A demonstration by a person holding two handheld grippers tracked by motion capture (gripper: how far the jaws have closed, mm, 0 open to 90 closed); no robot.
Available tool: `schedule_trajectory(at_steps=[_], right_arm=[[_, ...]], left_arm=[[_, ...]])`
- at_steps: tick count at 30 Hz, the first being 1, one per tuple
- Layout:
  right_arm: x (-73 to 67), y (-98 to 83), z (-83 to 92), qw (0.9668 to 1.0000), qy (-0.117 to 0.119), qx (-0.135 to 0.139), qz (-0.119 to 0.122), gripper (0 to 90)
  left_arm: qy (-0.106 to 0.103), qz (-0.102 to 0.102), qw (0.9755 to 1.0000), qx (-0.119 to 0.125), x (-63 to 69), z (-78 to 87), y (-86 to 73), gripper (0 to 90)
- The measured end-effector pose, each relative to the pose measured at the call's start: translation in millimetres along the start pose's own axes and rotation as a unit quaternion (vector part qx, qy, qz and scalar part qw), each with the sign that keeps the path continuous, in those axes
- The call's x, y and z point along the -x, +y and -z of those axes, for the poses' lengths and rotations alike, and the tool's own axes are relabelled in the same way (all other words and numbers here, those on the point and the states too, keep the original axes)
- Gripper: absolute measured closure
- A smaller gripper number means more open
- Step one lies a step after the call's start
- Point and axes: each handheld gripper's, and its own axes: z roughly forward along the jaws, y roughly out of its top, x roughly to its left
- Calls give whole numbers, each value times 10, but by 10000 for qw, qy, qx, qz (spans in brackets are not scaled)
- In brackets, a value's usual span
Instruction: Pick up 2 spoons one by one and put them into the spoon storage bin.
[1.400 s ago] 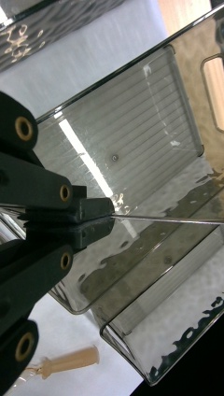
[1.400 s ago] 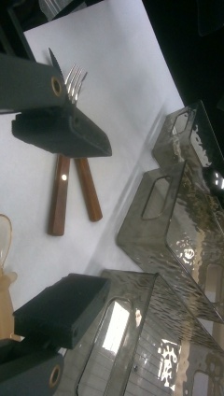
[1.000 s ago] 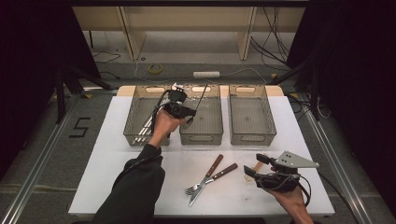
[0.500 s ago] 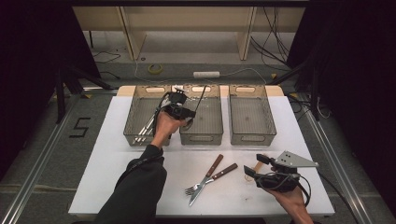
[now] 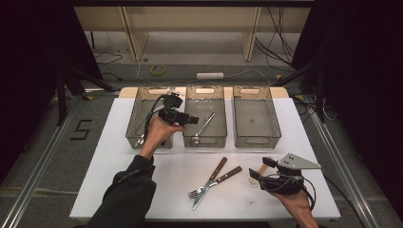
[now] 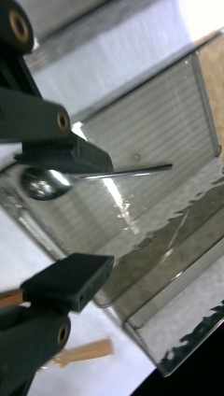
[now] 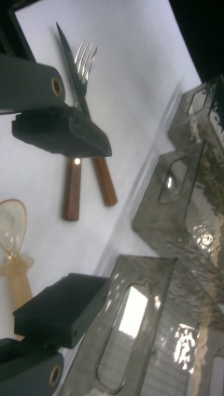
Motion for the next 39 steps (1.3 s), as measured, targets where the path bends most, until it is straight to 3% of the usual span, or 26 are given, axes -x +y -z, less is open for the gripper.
schedule_trajectory(at_steps=[4, 10, 13, 18, 26, 31, 36, 39], right_arm=[[36, -3, -3, 9999, -140, -68, -67, 319], [101, -4, -18, 9987, -388, -242, -224, 321], [158, 6, -24, 9975, -543, -347, -280, 323], [266, 6, -46, 9952, -707, -547, -399, 321], [364, 69, -32, 9955, -647, -692, -49, 315], [419, 115, -87, 9915, -775, -1049, -44, 315], [452, 94, -137, 9863, -979, -1261, -407, 315], [445, 65, -173, 9838, -1037, -1340, -581, 315]], left_arm=[[94, -117, 9998, 93, 18, 139, -205, 405], [84, -42, 9998, 187, -25, 231, -469, 345], [93, -170, 9997, 122, -20, 280, -558, 311], [116, -265, 9992, 289, 10, 432, -729, 280], [115, -347, 9981, 498, 42, 553, -896, 237], [188, -380, 9971, 628, 92, 599, -986, 225], [300, -497, 9967, 562, 133, 682, -1081, 210], [354, -492, 9959, 676, 141, 790, -1152, 206]])
